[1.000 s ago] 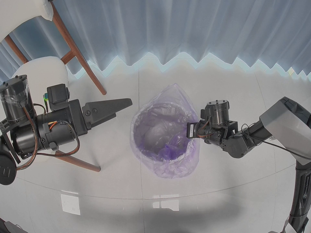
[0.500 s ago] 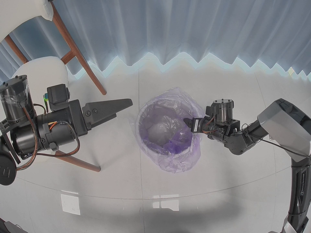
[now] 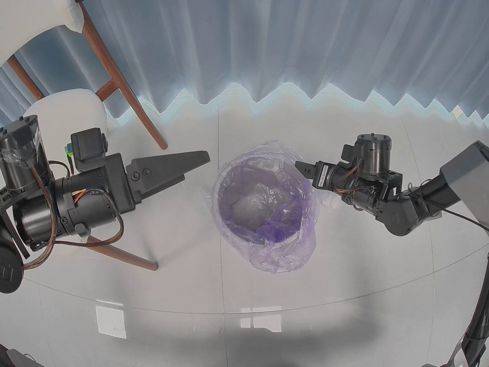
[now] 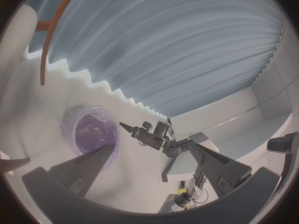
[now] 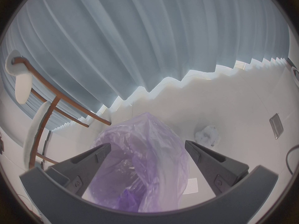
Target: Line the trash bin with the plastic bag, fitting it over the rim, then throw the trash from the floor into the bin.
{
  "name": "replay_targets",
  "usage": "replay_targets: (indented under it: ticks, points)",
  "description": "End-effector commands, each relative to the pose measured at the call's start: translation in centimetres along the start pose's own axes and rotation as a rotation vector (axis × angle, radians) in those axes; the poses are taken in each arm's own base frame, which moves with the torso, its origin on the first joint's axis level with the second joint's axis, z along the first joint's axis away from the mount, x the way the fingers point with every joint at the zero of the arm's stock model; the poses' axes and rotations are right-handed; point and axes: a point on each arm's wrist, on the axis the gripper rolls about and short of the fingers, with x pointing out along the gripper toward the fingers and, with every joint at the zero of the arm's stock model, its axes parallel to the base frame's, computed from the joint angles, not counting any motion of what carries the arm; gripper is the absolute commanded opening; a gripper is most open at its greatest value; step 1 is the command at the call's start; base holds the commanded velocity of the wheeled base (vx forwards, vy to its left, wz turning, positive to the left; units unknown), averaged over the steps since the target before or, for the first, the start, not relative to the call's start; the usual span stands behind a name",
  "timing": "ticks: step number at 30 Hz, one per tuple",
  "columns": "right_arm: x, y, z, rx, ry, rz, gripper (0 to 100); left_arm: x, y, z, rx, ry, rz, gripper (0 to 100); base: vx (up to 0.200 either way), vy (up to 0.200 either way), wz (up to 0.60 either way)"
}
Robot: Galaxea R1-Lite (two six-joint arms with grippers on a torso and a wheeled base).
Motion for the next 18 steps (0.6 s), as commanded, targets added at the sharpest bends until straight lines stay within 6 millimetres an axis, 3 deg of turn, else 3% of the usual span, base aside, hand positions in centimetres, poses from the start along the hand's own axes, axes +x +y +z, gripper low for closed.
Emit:
replay_targets:
  ticks: [1,10,14,18]
  points:
    - [-5.1,0.7,0.6,0.016,0.010,0.018,100,-0.1,-0.5,0.5,0.021,-0.026,-0.023,100,0.000,0.000,0.00]
    - [-12.3,0.8,-2.4,0.043,0.087,0.048,100,0.3,-0.6,2.0,0.116,-0.178,-0.105,100,0.000,0.000,0.00]
    - [-13.7,1.3,-3.2,0.115,0.072,0.077,100,-0.2,-0.4,2.6,0.131,-0.214,-0.098,100,0.000,0.000,0.00]
    - [-13.6,1.3,-3.5,0.246,0.055,0.067,100,-0.7,0.2,3.4,0.134,-0.239,-0.077,100,0.000,0.000,0.00]
